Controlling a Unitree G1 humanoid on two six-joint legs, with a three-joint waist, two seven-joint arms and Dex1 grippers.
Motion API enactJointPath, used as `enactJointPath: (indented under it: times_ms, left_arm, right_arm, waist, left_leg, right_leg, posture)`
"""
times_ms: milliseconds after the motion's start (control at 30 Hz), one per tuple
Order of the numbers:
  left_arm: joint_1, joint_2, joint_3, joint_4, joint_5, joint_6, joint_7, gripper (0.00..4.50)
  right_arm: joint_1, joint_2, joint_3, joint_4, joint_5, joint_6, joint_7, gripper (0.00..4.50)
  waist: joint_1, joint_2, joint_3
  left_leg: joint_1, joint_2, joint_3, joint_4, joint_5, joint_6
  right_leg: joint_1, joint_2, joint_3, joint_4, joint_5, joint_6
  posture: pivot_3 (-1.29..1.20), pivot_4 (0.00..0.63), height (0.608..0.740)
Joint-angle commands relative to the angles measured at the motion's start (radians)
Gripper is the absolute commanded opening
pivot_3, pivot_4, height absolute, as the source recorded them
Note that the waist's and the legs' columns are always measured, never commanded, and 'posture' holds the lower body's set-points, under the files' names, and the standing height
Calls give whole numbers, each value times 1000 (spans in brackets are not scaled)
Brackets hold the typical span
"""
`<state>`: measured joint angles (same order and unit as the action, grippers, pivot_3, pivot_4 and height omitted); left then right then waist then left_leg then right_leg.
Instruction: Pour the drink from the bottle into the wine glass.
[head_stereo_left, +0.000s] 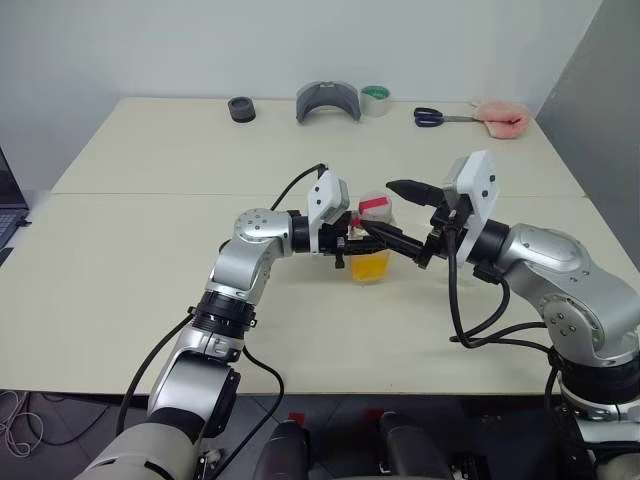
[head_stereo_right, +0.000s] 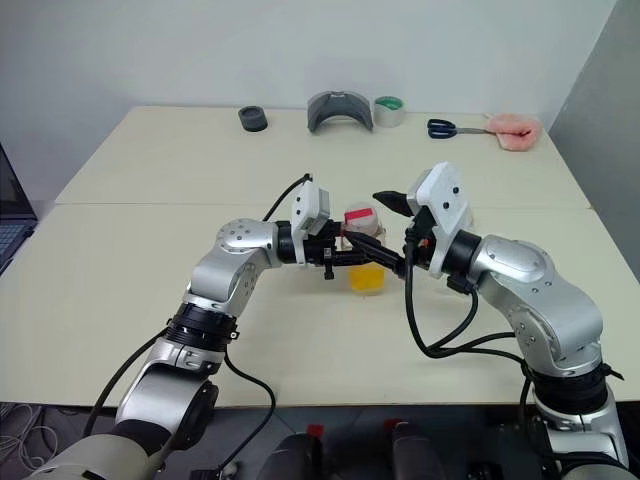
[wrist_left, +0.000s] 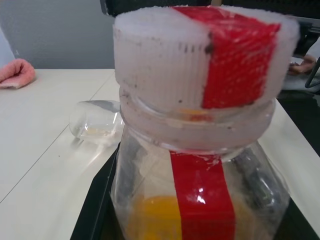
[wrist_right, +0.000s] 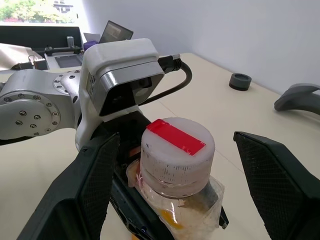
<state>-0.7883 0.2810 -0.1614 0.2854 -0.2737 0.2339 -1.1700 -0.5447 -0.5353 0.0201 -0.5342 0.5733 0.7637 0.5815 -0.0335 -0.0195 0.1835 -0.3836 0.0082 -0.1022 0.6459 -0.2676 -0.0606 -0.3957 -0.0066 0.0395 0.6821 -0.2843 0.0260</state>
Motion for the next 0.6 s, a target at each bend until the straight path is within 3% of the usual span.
enactJointPath:
  times_ms: [33,600]
  left_arm:
    - [-8,-5,3,-44,-24,-7,-8,1713]
    - [-5,0,4,-51,-23,-2,-5,1713]
  right_arm:
    - [-33,4,-12,-4,15,-8,7,3877]
    - [-51,21,6,51,-47,-60,5,3877]
  waist:
    - [0,0,0]
    - [0,0,0]
  left_leg:
    - [0,0,0,0,0,0]
    - [0,0,0,0,0,0]
  right_leg:
    - [0,0,0,0,0,0]
    - [0,0,0,0,0,0]
  posture:
    - [0,150,740]
    - [0,150,740]
